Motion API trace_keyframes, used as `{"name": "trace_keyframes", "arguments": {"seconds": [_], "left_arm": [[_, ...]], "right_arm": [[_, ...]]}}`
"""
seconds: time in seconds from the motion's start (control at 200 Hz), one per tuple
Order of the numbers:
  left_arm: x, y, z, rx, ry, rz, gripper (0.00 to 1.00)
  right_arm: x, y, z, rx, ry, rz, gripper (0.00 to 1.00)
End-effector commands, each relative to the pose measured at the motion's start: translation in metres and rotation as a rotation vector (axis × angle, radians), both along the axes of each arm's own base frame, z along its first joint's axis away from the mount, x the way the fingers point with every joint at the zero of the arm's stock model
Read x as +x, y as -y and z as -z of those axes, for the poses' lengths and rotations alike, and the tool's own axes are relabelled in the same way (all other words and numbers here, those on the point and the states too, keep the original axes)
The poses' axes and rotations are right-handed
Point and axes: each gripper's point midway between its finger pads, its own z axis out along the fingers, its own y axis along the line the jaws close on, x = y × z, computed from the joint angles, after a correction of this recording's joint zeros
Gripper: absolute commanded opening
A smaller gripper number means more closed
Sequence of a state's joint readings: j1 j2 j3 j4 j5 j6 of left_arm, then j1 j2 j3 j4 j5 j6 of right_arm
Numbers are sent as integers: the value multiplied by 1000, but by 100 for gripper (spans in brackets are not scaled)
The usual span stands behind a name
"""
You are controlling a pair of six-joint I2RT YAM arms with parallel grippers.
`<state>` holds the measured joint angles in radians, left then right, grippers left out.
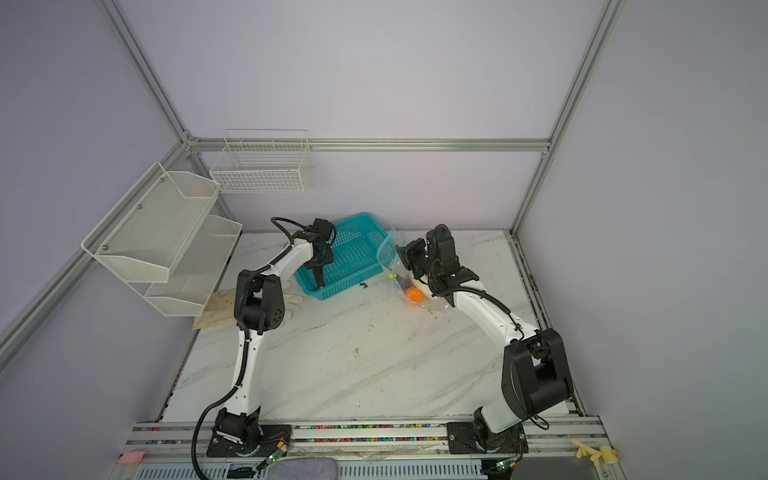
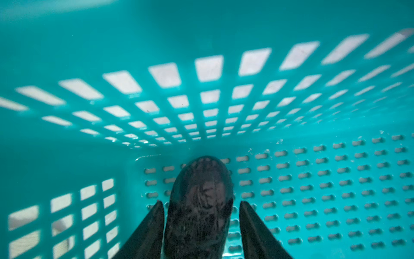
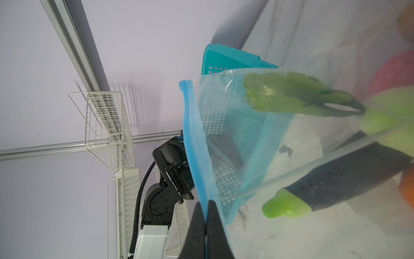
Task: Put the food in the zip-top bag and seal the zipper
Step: 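Lower the left gripper toward the dark eggplant in the basket, then close the left gripper on the dark eggplant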
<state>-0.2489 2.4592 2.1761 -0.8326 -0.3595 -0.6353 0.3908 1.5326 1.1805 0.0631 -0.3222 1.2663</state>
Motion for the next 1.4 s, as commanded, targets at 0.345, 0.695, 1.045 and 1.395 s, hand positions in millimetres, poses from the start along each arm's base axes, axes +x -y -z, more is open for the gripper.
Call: {"name": "trace_keyframes", "arguments": {"seconds": [0.345,0.695,1.045,1.395], "left_arm": [[-2,5,-33,-42,48,11,39],[-3,12,-63,-96,98,20,34],[-10,9,-87,-109,162,9,31],[-22,19,-120,-165,268,4,28]], "right_arm": [[2,-1,-9,27,30,-7,0],[0,-1,-13,29,38,-12,0],[-1,0,-15,31,41,-10,0],[0,1,-17,27,44,0,0]]}}
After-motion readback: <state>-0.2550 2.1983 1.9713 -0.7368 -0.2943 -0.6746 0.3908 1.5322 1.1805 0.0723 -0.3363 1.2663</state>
